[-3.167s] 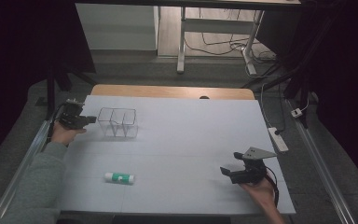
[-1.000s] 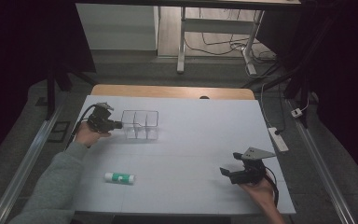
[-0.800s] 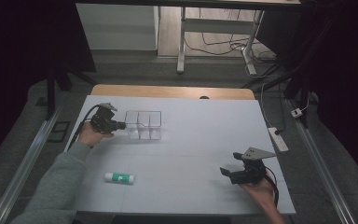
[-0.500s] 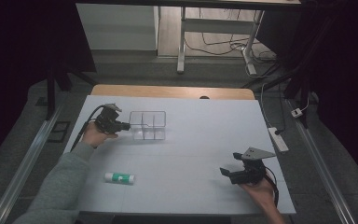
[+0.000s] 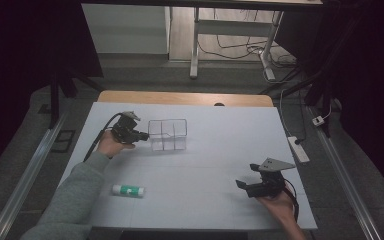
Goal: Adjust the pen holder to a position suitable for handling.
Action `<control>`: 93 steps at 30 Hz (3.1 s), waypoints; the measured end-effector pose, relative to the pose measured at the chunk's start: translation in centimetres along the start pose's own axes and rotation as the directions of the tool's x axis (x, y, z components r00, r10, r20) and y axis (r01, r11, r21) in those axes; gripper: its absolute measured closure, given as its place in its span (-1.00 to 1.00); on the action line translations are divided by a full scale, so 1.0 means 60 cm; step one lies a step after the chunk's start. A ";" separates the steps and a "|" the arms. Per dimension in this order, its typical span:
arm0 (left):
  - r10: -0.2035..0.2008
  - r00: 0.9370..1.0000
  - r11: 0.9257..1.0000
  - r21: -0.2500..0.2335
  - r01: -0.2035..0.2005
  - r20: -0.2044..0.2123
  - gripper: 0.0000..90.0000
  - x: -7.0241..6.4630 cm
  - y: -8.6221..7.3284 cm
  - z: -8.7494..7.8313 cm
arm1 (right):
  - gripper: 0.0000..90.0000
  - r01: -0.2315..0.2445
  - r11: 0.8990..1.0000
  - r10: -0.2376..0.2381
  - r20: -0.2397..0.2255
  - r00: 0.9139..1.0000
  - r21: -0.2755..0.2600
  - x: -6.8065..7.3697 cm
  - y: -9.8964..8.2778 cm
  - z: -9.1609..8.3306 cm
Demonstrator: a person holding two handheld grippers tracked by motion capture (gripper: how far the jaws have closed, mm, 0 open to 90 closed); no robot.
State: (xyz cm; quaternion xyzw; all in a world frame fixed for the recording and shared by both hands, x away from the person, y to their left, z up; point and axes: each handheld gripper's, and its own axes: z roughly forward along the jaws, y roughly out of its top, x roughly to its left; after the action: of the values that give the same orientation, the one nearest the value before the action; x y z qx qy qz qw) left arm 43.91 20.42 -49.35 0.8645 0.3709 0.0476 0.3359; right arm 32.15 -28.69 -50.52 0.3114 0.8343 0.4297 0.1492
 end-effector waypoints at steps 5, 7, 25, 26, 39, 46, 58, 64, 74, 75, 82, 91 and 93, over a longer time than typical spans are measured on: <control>0.001 1.000 1.000 -0.006 -0.001 0.013 0.97 -0.007 0.007 0.008 | -0.71 0.001 1.000 -0.001 0.001 1.000 0.005 0.000 0.000 0.000; 0.004 1.000 1.000 -0.005 -0.004 0.018 0.97 -0.012 0.010 0.012 | -0.70 0.001 1.000 -0.001 0.003 1.000 0.004 0.001 0.000 0.001; 0.016 1.000 0.999 -0.028 -0.015 0.014 0.97 -0.039 0.053 0.042 | -0.70 0.004 1.000 -0.004 0.005 1.000 0.005 0.001 0.000 0.000; 0.016 1.000 0.999 -0.028 -0.015 0.014 0.97 -0.039 0.053 0.042 | -0.70 0.004 1.000 -0.004 0.005 1.000 0.006 0.001 0.000 0.000; 0.000 1.000 0.999 -0.036 0.000 0.006 0.96 -0.041 0.075 0.069 | -0.70 0.004 1.000 -0.004 0.004 1.000 0.007 0.001 0.000 0.000; -0.003 1.000 0.999 -0.055 0.004 0.006 0.95 -0.042 0.075 0.071 | -0.70 0.002 1.000 -0.002 0.004 1.000 0.005 0.000 -0.001 -0.002; 0.114 0.993 0.989 -0.090 -0.115 -0.020 0.47 -0.061 0.043 -0.016 | -0.70 -0.006 1.000 0.006 0.013 1.000 0.002 0.000 -0.001 -0.005; 0.150 0.988 0.984 -0.091 -0.152 -0.023 0.12 -0.076 0.020 -0.050 | -0.70 -0.011 1.000 0.011 0.014 1.000 -0.009 0.000 -0.002 -0.005; 0.185 0.983 0.979 -0.081 -0.185 -0.010 -0.03 -0.092 -0.017 -0.080 | -0.70 -0.008 1.000 0.008 0.017 1.000 -0.001 0.002 -0.004 -0.006; 0.189 0.982 0.979 -0.081 -0.189 -0.011 -0.05 -0.094 -0.020 -0.083 | -0.70 -0.005 1.000 0.005 0.017 1.000 0.000 0.002 -0.004 -0.006; 0.223 0.975 0.971 -0.092 -0.222 -0.004 -0.08 -0.106 -0.039 -0.124 | -0.70 -0.007 1.000 0.007 0.015 1.000 0.004 0.002 -0.005 -0.006; 0.218 0.976 0.973 -0.078 -0.219 -0.020 -0.12 -0.098 -0.069 -0.159 | -0.70 -0.005 1.000 0.004 0.013 1.000 0.013 0.003 -0.005 -0.002; 0.211 0.977 0.974 -0.077 -0.212 -0.027 -0.13 -0.096 -0.077 -0.166 | -0.70 -0.003 1.000 0.003 0.014 1.000 0.015 0.004 -0.005 -0.002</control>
State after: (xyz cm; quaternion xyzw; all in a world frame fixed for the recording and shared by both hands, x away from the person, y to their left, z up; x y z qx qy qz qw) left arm 33.67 24.29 -43.56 0.8847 0.2776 0.1057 0.3594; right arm 31.81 -28.75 -50.69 0.3168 0.8359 0.4217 0.1520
